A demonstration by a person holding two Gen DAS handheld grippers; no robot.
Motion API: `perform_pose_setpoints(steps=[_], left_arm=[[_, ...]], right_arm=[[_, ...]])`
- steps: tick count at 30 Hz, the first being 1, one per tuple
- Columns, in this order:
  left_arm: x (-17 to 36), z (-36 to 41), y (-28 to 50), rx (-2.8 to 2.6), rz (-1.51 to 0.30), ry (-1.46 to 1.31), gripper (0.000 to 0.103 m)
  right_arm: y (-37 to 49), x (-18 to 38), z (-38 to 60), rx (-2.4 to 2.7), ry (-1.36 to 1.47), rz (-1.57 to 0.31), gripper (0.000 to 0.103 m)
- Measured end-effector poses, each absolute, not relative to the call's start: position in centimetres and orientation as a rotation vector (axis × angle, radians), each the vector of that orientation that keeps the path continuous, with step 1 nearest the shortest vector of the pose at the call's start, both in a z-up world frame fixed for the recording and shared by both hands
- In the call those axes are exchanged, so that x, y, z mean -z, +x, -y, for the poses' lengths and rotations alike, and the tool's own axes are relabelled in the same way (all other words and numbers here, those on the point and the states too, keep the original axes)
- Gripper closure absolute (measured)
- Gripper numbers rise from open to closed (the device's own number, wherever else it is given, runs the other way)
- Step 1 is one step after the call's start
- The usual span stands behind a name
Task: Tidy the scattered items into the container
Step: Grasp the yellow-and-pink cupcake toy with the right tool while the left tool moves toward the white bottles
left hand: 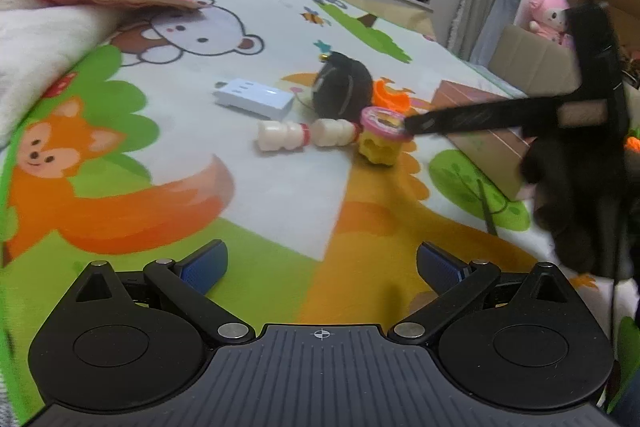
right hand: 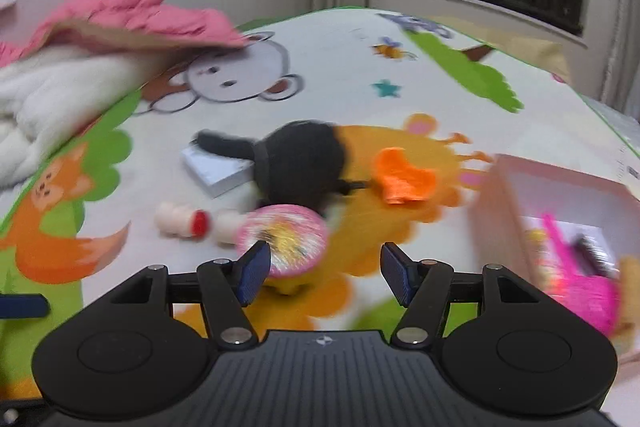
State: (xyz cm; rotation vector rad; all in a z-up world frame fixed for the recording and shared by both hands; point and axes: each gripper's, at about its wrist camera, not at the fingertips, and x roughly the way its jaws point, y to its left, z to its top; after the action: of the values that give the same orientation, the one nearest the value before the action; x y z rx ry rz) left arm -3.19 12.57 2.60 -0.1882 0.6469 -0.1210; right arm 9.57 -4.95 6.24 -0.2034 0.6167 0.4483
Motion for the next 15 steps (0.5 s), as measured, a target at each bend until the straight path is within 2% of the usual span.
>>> perform_pose_setpoints(steps=[5,7,12,13,15], left_arm=[[-2.6,-13.5,-3.4,0.087,-0.653,-0.189,0.0],[-2.5,-13.5,-3.4,0.081,-0.655,-0.191,0.0],[-2.4,-13.0,-3.2,0.073,-0.66,-0.181,0.0],[-2.4,-13.0,-3.2,0.072,-0.662,-0.179,0.0],[-2.4,-12.8,-3.1,0.073,-0.664,-0.174,0.0]], right_arm=[[10.2,-5.6,2.4,-0.472,-0.248,-0.59,0.037],[10.3,-5.0,2.1,-0.491,-0.263,-0.601,0.045],[9.4,-3.9,2.0,-0.524,-0.276,-0.605,0.046],[9.3,-3.8,2.0,-0.524,-0.278,-0.602,0.051],[9.2,-3.8,1.9,-0.532,-0.283,-0.605,0.053]])
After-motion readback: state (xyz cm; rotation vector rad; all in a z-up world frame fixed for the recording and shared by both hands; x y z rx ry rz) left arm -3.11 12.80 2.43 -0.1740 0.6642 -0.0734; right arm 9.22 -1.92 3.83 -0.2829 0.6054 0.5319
